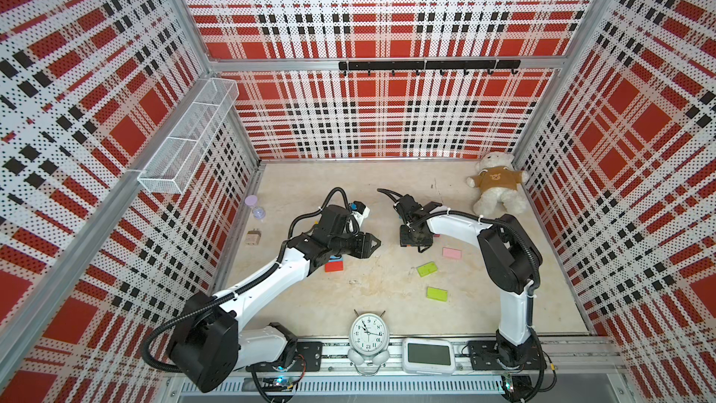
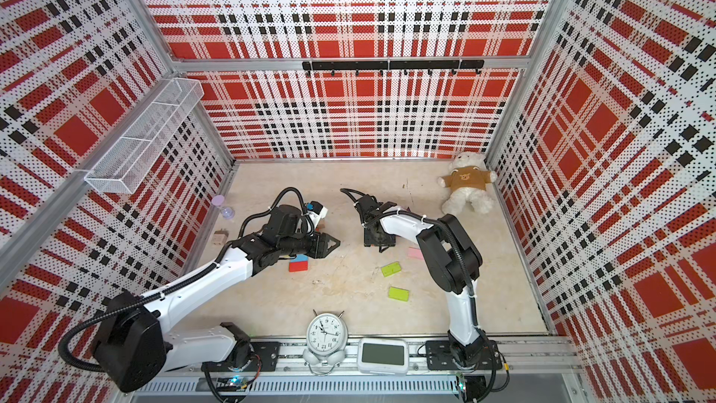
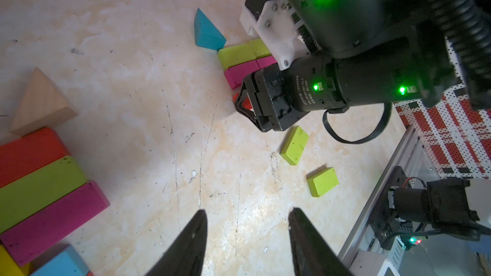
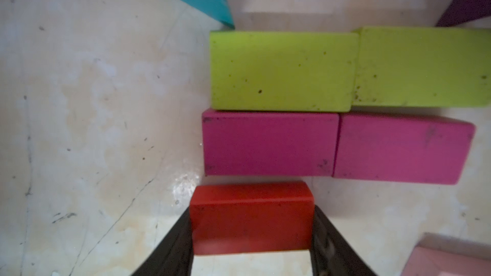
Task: Assemble a carrot with building blocks
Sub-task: Assemble the building block at the center of the board.
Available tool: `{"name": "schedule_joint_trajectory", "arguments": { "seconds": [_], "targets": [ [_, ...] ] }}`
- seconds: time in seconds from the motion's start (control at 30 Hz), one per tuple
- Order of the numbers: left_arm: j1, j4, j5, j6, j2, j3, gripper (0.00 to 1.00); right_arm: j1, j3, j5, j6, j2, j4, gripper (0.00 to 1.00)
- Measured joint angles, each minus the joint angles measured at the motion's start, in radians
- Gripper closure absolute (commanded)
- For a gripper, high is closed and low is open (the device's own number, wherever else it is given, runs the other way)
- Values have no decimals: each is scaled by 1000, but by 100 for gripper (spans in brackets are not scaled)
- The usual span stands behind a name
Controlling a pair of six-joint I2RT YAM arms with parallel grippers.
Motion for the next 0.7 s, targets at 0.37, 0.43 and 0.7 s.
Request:
{"name": "schedule_joint_trajectory", "arguments": {
  "seconds": [0.37,0.43,0.7],
  "targets": [
    [5,7,14,-2,9,0,47,-12,0,15,-15,1,-12,43],
    [5,7,14,-2,9,0,47,-12,1,14,-16,2,-13,44],
    [5,8,14,-3,10,0,47,-13,12,14,-22,8,-19,43]
  ]
}}
